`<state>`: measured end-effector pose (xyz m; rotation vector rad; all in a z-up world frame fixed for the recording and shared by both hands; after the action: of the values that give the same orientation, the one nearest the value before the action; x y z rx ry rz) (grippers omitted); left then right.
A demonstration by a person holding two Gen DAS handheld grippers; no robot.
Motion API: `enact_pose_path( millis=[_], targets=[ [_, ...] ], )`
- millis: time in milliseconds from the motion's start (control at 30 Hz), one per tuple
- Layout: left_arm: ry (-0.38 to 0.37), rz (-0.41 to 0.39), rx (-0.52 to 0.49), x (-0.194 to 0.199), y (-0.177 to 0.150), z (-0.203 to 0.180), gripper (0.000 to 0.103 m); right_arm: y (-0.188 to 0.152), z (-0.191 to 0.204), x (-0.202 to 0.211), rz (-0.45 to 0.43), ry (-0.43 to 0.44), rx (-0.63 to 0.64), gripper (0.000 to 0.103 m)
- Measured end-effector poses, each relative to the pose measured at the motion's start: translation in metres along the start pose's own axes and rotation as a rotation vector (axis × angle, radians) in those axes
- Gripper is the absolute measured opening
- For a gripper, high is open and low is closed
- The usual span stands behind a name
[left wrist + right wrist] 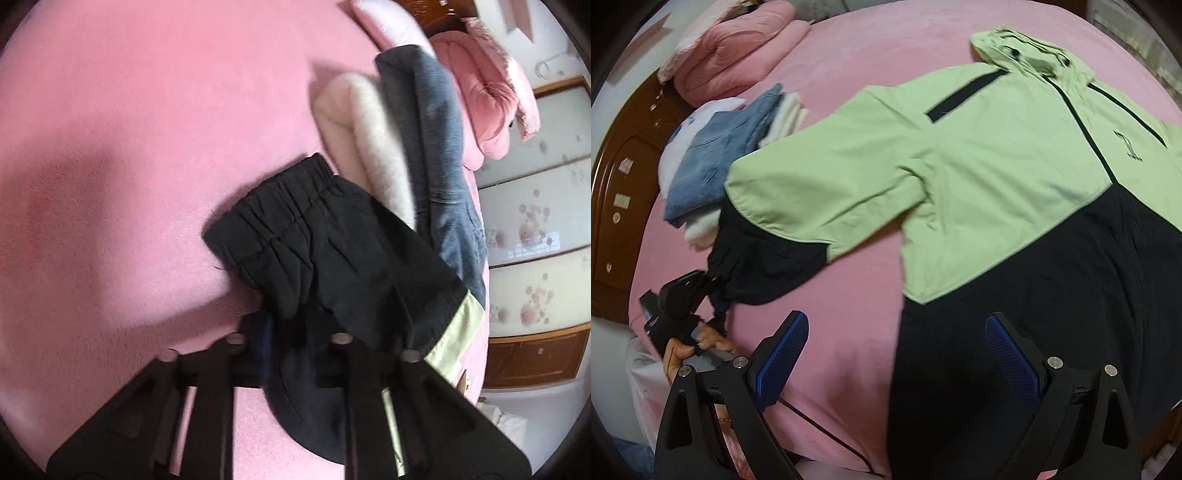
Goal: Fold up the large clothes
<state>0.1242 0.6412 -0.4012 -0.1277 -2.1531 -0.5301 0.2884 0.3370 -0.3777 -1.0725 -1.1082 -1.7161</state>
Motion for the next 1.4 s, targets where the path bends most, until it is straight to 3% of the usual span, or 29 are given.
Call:
enact_pose_path(
  millis=[200,333,467,567,700,867,967,1033,1100,1133,1167,1200,1267,1400],
  targets=[
    [0.043,-0.158,-0.228,0.036,0.0,-0.053,0.002,0.014,-0.032,0.0,-0.033,0.017,-0.033,0.098],
    [0.037,-0.279,-0.367,0.078,-0.012,-0.125,0.002,0.03,-0.075,0.02,-0.041,0.047,-0.08,0.098],
    [0.109,-0.433,-0.55,0.131,-0.036,-0.201,0.002,0.051,-0.124,0.041,-0.065,0.075,-0.13,0.098],
    [0.054,-0.489,-0.655,0.147,-0.07,-0.27,0.002,0.074,-0.161,0.057,-0.097,0.08,-0.146,0.098],
    [-0.057,-0.461,-0.771,0.145,-0.135,-0.343,0.002,0.115,-0.226,0.091,-0.183,0.078,-0.175,0.098],
    [-0.135,-0.357,-0.939,0.103,-0.237,-0.425,0.003,0.164,-0.311,0.122,-0.272,0.063,-0.213,0.098],
    [-0.158,-0.277,-1.049,0.065,-0.304,-0.451,0.003,0.191,-0.358,0.119,-0.31,0.028,-0.224,0.098],
    [-0.148,-0.159,-1.159,0.028,-0.344,-0.465,0.004,0.203,-0.389,0.122,-0.316,0.002,-0.24,0.098],
    [-0.157,0.052,-1.234,-0.013,-0.379,-0.467,0.017,0.212,-0.413,0.109,-0.299,-0.004,-0.265,0.098],
    [-0.173,0.201,-1.253,-0.032,-0.397,-0.464,0.035,0.216,-0.426,0.102,-0.283,0.008,-0.288,0.098],
    [-0.189,0.298,-1.251,-0.041,-0.41,-0.459,0.054,0.221,-0.436,0.094,-0.267,0.029,-0.313,0.098],
    [-0.196,0.354,-1.242,-0.05,-0.413,-0.453,0.058,0.225,-0.442,0.085,-0.246,0.055,-0.333,0.098],
    [-0.164,0.39,-1.206,-0.055,-0.415,-0.441,0.063,0.223,-0.448,0.071,-0.201,0.103,-0.354,0.098],
    [0.02,0.452,-1.156,-0.06,-0.397,-0.398,0.068,0.226,-0.449,0.037,-0.065,0.195,-0.374,0.095]
  ],
)
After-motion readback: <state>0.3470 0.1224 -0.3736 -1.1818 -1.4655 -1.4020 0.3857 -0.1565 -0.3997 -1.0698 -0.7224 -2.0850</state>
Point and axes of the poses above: each gripper's, at about its wrist camera, not at the fingertips, and x roughly against the way its jaws point, z to its left, y to its top, the point moved 4 cm from there along -x, roughly the way its jaws point, and after that the axes turned 14 degrees about -x, right-handed, at the moved point
